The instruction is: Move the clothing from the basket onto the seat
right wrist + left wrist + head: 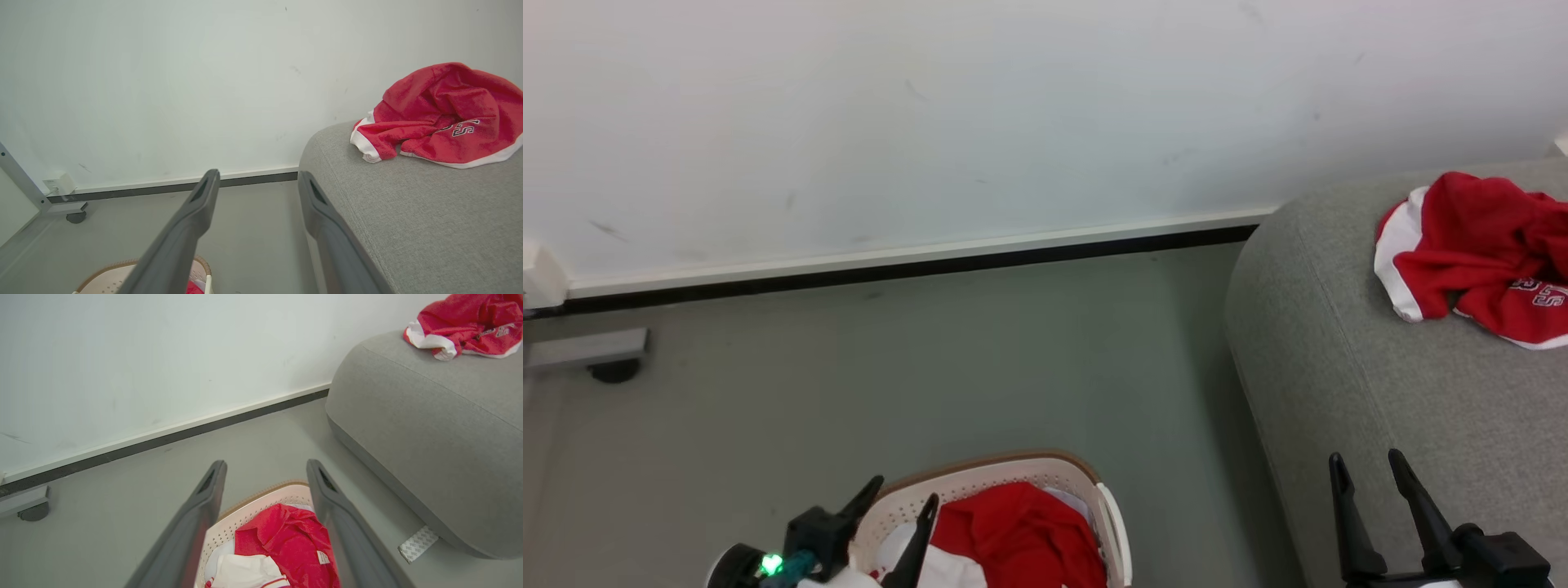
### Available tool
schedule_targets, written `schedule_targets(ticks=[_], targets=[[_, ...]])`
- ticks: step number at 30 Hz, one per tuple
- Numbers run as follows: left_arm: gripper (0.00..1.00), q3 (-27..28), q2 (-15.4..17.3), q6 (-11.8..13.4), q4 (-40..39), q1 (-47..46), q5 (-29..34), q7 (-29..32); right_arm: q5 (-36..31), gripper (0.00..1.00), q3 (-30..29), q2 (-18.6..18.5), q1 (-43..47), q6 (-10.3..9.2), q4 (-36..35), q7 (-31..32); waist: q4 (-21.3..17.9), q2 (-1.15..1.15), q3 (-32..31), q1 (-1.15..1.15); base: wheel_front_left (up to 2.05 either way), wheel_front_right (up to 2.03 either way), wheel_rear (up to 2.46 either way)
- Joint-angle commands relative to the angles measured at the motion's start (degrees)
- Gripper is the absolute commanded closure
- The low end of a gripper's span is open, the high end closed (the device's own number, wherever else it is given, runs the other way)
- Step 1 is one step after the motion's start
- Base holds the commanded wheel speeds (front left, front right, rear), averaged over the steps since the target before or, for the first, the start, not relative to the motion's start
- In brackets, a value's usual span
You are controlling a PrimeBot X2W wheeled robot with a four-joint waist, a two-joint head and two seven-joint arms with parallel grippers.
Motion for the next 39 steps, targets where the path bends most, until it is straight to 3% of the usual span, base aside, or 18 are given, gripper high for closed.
schedule_targets(ticks=[1,11,17,39], targets=[[0.00,-0.9,0.6,-0.2,1.8,-1.4,1.0,1.4,0.4,0.00,0.0,-0.1,-0.6,-0.12,-0.1,0.1,-2.3,0.00,2.4,-0.01,0.00,0.00,0.00],[0.00,-9.2,2.9,-0.9,16.8,-9.4,1.1,14.3,2.4,0.00,0.8,-0.1,-3.5,-0.12,-1.1,0.0,-6.6,0.00,7.9,-0.01,0.00,0.00,0.00],[0.00,-12.4,4.6,-0.8,24.8,-12.8,0.6,18.8,3.1,0.00,1.4,-0.1,-5.0,-0.12,-1.7,0.1,-8.0,0.00,11.5,-0.01,0.00,0.00,0.00],[0.00,-26.8,9.9,-0.9,36.6,-24.6,-6.9,18.7,5.5,0.00,3.7,-0.1,-10.8,-0.12,-4.7,0.0,-9.9,0.00,25.3,-0.01,0.00,0.00,0.00]])
